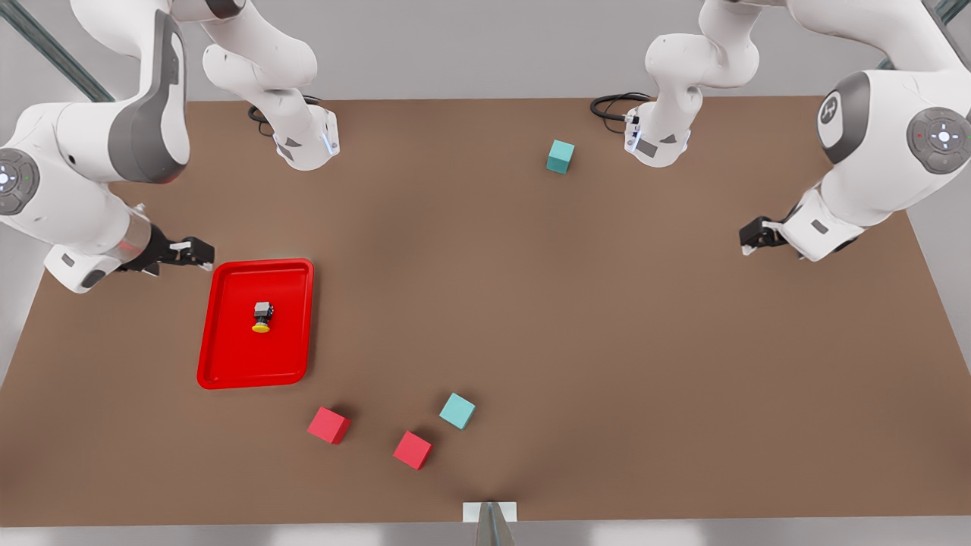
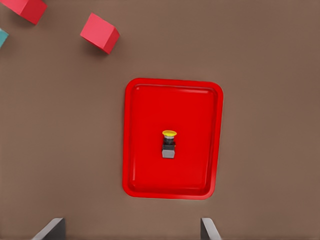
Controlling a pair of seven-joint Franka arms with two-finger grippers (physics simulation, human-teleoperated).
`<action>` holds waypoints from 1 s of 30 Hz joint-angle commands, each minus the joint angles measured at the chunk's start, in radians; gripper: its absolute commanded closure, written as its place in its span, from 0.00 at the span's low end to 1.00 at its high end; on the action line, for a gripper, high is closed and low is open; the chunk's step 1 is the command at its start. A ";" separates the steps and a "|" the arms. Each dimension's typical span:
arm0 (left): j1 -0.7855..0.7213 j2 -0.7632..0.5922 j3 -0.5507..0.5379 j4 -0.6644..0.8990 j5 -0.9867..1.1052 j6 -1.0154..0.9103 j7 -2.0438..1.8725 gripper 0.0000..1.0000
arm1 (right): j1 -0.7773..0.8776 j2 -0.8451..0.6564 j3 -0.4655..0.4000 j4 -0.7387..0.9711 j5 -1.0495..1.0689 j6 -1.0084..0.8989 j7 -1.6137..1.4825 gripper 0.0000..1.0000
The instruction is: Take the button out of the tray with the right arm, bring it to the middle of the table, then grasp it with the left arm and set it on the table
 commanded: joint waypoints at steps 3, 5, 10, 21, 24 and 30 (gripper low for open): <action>-0.006 0.001 0.000 0.000 0.002 0.018 0.015 0.00 | -0.013 0.001 -0.003 -0.170 0.002 0.127 -0.004 0.00; -0.006 0.017 0.000 0.000 0.002 0.022 0.013 0.00 | -0.039 0.004 -0.004 -0.419 -0.010 0.410 0.007 0.00; -0.006 0.031 0.000 0.001 0.002 0.025 0.015 0.00 | -0.108 0.125 -0.007 -0.559 -0.007 0.832 0.015 0.00; -0.006 0.038 0.000 0.000 0.002 0.025 0.015 0.00 | -0.080 0.236 -0.006 -0.651 0.002 0.878 0.092 0.00; -0.006 0.038 0.000 0.000 0.002 0.025 0.015 0.00 | -0.082 0.254 -0.006 -0.660 0.002 0.878 0.096 0.00; -0.006 0.044 0.000 0.000 0.002 0.025 0.015 0.00 | -0.096 0.325 -0.006 -0.657 0.004 0.938 0.098 0.00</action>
